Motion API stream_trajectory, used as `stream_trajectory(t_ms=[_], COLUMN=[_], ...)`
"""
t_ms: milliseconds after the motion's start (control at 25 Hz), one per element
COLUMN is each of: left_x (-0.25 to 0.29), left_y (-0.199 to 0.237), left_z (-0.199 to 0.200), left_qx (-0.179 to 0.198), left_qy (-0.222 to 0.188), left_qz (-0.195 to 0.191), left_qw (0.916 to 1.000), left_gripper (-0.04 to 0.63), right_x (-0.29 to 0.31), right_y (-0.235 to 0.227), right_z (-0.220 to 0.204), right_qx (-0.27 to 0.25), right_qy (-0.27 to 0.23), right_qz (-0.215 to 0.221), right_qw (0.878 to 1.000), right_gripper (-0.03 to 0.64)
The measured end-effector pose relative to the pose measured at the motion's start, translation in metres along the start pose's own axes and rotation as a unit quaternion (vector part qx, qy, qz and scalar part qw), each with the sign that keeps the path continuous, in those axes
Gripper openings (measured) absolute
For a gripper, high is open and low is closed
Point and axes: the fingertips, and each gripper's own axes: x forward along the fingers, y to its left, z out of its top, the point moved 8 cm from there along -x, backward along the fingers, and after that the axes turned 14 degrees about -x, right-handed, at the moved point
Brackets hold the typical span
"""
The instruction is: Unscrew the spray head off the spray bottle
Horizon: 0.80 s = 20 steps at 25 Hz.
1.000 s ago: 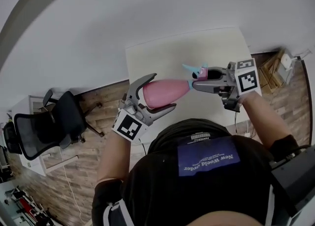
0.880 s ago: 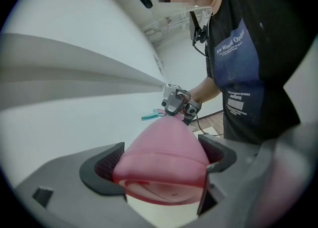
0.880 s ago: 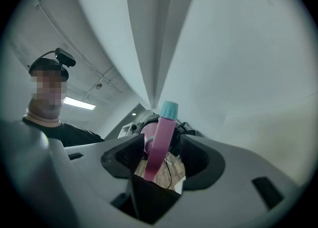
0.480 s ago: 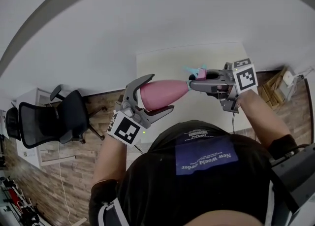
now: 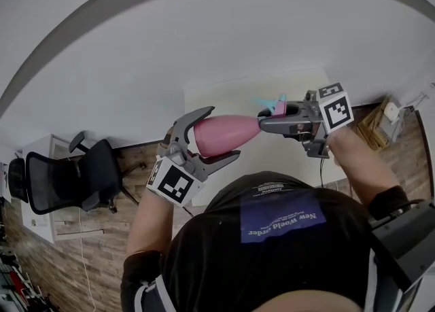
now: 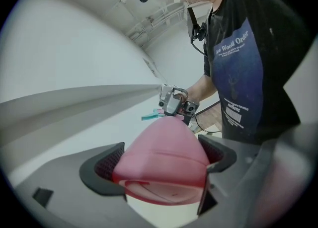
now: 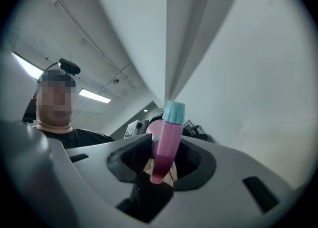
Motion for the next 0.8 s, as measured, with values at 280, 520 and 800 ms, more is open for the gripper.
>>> stream_trajectory(t_ms=[280, 520, 800], left_x=[-0.001, 0.001, -0.003], left_y=[0.007, 0.010, 0.016], left_z=[0.002, 0.003, -0.004], left_qx=[-0.032, -0.055, -0.234], left_qy=[0.002, 0.022, 0.006], left_qz=[-0.019, -0.034, -0.112], left_qw=[0.9993, 0.9977, 0.9656], left_gripper=[0.474, 0.474, 0.474], right_x=[0.001, 0.000, 0.003], right_y=[0.008, 0.013, 0.032], right_z=[0.008, 0.009, 0.016], right_qx=[-0.080, -0.144, -0.268], right_qy=[0.004, 0.001, 0.015], right_qz=[-0.001, 0.002, 0.007], right_qw=[0.997, 0.990, 0.963], right_gripper=[0.120, 0.120, 0.118])
